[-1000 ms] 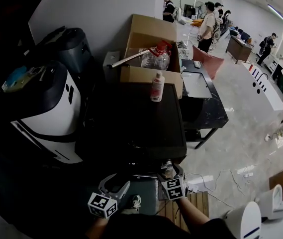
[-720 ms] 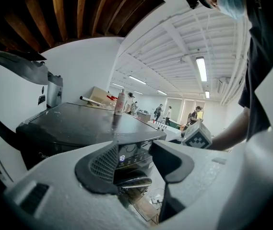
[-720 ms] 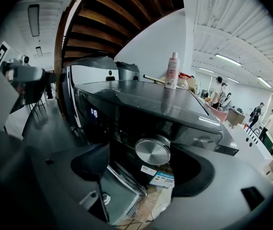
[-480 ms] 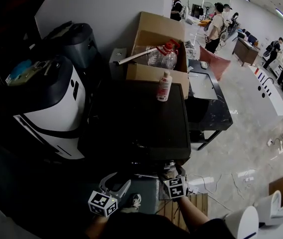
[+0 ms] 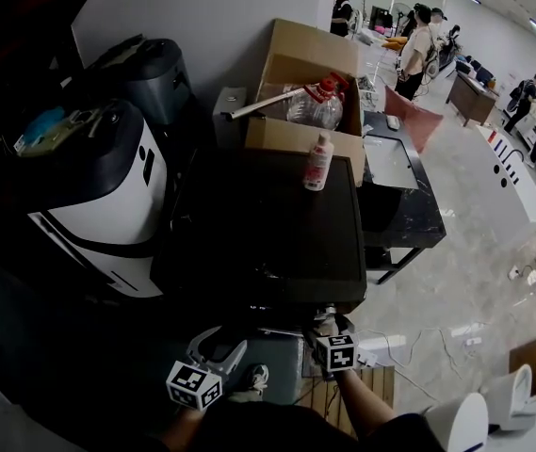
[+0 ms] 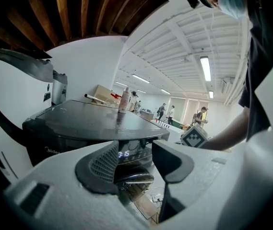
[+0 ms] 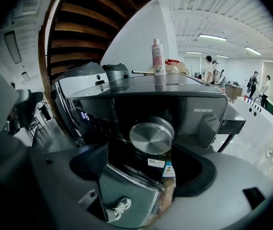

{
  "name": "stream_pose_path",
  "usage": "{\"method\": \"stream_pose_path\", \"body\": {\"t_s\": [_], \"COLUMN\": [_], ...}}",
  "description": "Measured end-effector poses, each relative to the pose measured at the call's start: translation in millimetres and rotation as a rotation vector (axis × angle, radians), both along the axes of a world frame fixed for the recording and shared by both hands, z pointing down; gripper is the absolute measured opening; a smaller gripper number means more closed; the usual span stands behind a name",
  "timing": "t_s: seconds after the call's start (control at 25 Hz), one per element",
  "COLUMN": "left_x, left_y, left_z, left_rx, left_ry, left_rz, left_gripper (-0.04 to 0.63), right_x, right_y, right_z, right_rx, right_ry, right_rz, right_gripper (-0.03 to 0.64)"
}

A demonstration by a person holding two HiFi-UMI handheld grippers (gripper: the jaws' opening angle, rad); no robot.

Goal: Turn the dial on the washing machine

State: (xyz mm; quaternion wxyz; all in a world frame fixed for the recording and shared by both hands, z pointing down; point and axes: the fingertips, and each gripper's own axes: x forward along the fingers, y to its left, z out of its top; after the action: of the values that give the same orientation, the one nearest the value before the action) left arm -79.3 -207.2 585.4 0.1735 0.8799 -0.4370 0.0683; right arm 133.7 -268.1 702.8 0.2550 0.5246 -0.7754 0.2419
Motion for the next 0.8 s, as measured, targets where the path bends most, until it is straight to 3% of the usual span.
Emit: {"method": "stream_pose_path", "body": {"t_s": [0.56,0.8], "left_x": [-8.0,-3.7], "left_y": [-3.1,-5.3], "left_z": [1.9,0.3], "left_rx": [-0.008,0.000], "left_ry": [-0.006,0.000], "left_rz": [-0.016,-0.002], "left_gripper": [0.213,0.213], "right_x": [-0.1,15.2], "right_y": [1.0,1.4], "right_z": [17.1,-8.3], "right_rx": [-0.063,0.011], "right_ry": [-0.044,-0.013], "right_rz": [0.030,0.072], "right_gripper": [0.370,0.377]}}
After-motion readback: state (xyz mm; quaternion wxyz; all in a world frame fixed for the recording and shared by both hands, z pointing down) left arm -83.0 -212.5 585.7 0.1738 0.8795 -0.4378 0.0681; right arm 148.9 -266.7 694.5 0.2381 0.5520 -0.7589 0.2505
